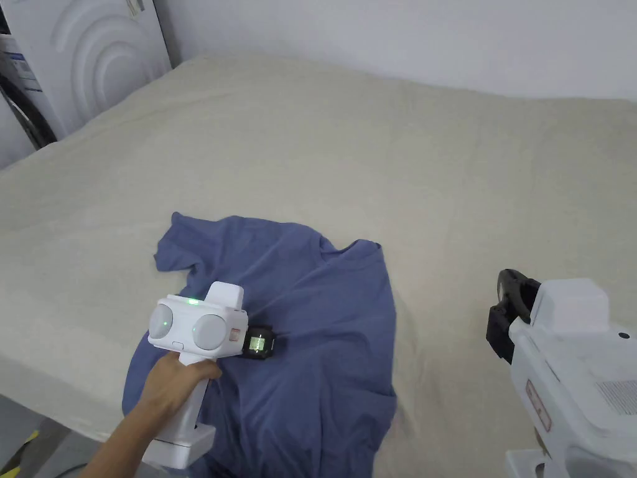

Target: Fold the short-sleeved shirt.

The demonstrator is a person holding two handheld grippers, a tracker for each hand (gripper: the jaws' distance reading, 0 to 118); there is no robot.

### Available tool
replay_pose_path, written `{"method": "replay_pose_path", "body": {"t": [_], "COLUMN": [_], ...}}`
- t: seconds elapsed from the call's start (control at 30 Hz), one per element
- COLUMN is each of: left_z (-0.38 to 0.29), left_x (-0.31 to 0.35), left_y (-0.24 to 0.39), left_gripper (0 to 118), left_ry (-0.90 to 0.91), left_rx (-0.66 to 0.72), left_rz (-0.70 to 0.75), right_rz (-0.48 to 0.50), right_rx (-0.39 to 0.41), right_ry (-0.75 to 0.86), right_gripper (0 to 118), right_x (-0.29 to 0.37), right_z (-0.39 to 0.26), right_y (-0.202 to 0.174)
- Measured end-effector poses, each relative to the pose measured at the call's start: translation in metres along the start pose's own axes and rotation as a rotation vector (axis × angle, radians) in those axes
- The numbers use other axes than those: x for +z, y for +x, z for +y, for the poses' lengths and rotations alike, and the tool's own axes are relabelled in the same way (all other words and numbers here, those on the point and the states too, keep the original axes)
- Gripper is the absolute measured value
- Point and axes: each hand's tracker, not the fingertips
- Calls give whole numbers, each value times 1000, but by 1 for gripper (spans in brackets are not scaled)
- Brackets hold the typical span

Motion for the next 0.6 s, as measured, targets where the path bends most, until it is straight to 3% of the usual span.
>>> {"method": "replay_pose_path", "body": {"t": [0.17, 0.27, 0.4, 0.6], "left_z": [-1, 3, 6, 3], "left_x": [-13, -5, -4, 29], "left_y": [2, 1, 7, 6], "left_gripper": [100, 68, 6, 0], "left_ry": [-38, -39, -28, 82], "left_rx": [6, 66, 31, 110], "left_rz": [-8, -65, -74, -114], "right_rz": [-8, -18, -26, -49], "right_rx": [-7, -10, -30, -67], "right_ry": [-24, -34, -30, 4], "right_gripper": [0, 0, 0, 0], "right_x": [0, 1, 8, 29], "right_z": [-7, -10, -9, -4], "right_y": [8, 12, 17, 32]}}
